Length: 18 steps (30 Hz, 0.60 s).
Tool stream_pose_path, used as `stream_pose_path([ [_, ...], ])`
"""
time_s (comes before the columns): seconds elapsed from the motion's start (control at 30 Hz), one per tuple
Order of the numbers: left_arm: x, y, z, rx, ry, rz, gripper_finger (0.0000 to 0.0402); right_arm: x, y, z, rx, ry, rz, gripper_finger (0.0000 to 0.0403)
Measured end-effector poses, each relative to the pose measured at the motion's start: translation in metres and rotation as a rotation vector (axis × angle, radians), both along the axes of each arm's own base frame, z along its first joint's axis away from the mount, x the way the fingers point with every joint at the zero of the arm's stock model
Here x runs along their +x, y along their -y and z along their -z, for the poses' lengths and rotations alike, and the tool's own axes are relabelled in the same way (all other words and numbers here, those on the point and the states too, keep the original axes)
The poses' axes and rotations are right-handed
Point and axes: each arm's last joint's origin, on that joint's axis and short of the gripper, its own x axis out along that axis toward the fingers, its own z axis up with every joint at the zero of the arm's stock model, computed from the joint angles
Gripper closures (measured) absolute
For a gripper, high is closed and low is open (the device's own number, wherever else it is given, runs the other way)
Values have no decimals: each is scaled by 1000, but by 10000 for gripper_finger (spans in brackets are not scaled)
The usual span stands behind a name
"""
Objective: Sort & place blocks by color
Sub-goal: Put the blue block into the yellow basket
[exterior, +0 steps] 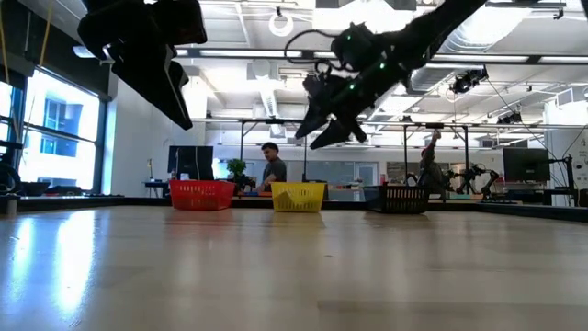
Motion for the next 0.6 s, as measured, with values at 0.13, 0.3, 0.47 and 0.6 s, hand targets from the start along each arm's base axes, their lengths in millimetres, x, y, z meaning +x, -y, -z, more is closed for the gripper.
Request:
stream_pose_path([
  [0.13,0,0,0,0,0,1,197,-5,-25,-15,26,-37,-39,179],
  [0.3,0,0,0,0,0,0,197,-15,-65,-28,89,-117,-111,179],
  [0.47,0,0,0,-1,0,-1,197,-28,-111,-35,169,-215,-178,179],
  [0.6,0,0,0,-2,1,-4,197,-36,-148,-36,225,-283,-232,179],
])
